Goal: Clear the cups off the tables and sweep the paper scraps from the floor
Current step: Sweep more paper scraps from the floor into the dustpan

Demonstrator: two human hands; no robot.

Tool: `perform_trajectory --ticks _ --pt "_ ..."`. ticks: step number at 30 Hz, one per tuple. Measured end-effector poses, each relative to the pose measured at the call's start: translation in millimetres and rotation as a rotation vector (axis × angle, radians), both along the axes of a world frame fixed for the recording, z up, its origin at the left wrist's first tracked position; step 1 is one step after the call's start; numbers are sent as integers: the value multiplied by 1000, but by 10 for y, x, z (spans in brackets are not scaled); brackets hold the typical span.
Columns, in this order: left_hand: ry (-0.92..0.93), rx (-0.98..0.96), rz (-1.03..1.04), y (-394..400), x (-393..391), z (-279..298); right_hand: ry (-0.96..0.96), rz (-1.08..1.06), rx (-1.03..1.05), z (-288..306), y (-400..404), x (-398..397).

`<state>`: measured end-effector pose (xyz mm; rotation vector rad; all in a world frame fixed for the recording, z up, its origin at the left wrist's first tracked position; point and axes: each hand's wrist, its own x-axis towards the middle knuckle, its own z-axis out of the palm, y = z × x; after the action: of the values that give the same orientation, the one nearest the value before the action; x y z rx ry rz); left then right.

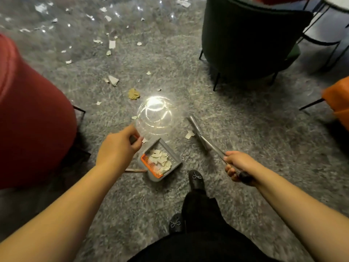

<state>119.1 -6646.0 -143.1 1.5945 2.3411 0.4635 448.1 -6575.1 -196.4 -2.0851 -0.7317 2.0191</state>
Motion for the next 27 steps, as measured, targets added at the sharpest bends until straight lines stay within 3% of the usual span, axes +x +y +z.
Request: perform_trajectory --ticks 8,16,21,27 --pt "50 -85 22 754 110 -91 -59 110 -25 -129 1076 -38" --pt "112 -139 20 1530 339 -262 -133 421 -33 -343 1906 -49" --pt "113 -170 35 1665 361 -227 -132 630 -203 -476 2024 -147" --pt "84 -141 78 1627 373 -239 -7 685 -288 -364 1834 -205"
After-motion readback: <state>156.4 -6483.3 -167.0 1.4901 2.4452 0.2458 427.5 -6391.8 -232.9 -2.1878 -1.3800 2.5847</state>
